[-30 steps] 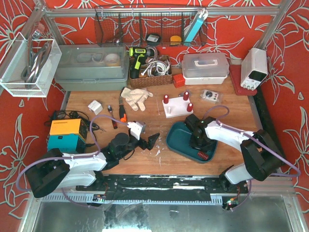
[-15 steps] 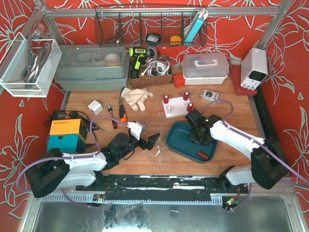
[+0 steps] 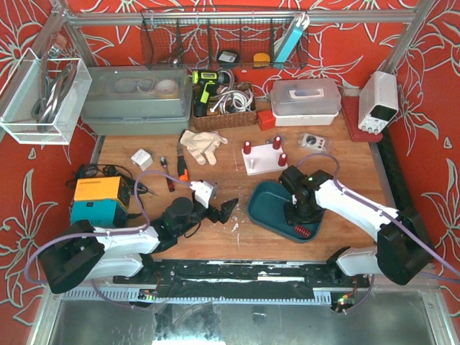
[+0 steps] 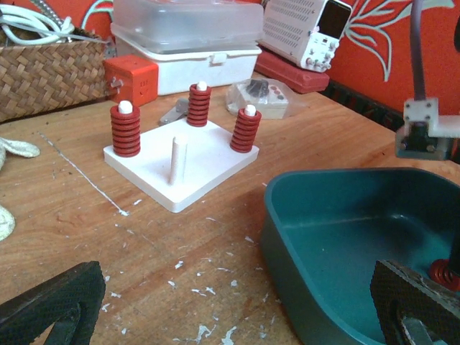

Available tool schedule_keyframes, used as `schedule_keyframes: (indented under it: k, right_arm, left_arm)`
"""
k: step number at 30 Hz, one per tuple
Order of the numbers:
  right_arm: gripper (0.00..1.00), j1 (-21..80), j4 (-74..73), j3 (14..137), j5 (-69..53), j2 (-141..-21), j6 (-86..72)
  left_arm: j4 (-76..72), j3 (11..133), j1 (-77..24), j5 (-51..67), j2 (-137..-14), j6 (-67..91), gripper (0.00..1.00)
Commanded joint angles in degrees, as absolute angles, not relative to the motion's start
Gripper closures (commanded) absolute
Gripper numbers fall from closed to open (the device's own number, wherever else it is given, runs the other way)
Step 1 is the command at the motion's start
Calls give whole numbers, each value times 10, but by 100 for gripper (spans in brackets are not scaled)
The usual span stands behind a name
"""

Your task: Install the large spring

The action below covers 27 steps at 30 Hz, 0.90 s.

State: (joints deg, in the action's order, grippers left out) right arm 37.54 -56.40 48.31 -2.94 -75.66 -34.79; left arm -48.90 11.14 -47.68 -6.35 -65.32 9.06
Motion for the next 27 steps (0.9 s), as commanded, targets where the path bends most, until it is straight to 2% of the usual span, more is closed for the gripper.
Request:
schedule_keyframes:
  k: [1, 9, 13, 16, 18, 27]
  right_arm:
    - [37, 374, -641, 469, -37, -766, -334]
    - [33, 373, -594, 469, -56, -844, -361]
    - [45, 370, -552, 466, -43, -879, -360]
    - [68, 365, -533, 473, -33, -889, -360]
    - [77, 363, -530, 487, -13, -887, -362]
    - [81, 355, -495, 535, 38, -850, -367]
  left_arm:
    - [-497, 121, -476, -66, -642, 96, 0]
    - [-495, 120, -476, -66, -636, 96, 0]
    - [-493, 119, -476, -70, -631, 94, 0]
    - [-495, 119, -476, -69, -633, 95, 0]
    - [-497, 120, -476, -67, -637, 97, 0]
    - [-499, 122, -476, -65, -648, 96, 0]
